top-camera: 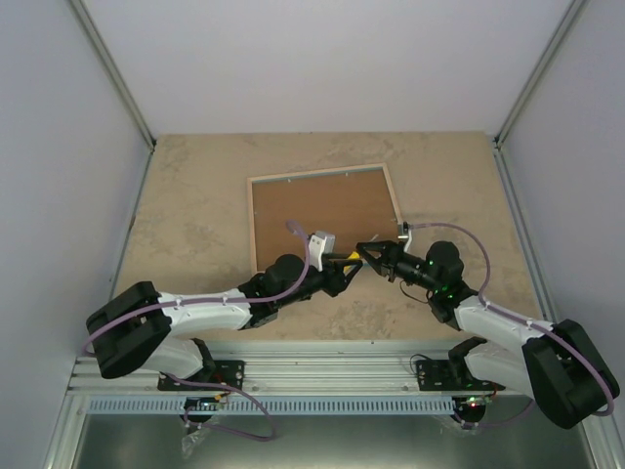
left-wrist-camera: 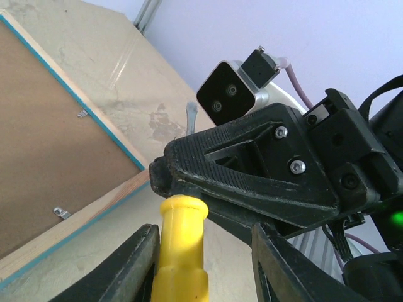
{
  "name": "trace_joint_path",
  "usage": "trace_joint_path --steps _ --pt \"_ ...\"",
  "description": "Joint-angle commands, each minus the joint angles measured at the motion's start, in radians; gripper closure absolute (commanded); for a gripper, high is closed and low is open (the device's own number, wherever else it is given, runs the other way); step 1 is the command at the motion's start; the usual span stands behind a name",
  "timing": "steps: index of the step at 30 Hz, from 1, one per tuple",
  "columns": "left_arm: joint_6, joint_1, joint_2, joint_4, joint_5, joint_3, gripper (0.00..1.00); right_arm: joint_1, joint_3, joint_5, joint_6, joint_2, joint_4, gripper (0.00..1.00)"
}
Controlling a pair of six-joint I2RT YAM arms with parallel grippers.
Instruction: Take the photo out of the frame
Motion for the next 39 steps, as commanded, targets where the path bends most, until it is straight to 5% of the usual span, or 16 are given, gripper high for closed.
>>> trace_joint_path --steps 1,17,21,27,39 --pt "0.002 -0.004 0.001 0.062 0.007 -0.006 0.59 0.007 -0.012 0.01 0.014 -0.006 0.036 0.99" --pt "0.008 -0.004 0.021 0.069 0.025 0.004 0.94 0.01 -0.011 0.007 -0.001 -0.005 0.031 0.99" --pt "0.011 -0.003 0.019 0.019 -0.001 0.013 1.0 0.003 0.004 0.007 -0.061 -0.007 -0.026 0.83" --pt "-0.003 0.049 0.011 -0.059 0.003 0.01 1.0 -0.049 0.089 0.013 -0.281 -0.032 -0.236 0.62" --pt "0.008 0.224 -0.005 -0.161 0.122 0.001 1.0 -0.217 0.373 0.197 -0.889 0.111 -0.689 0.4"
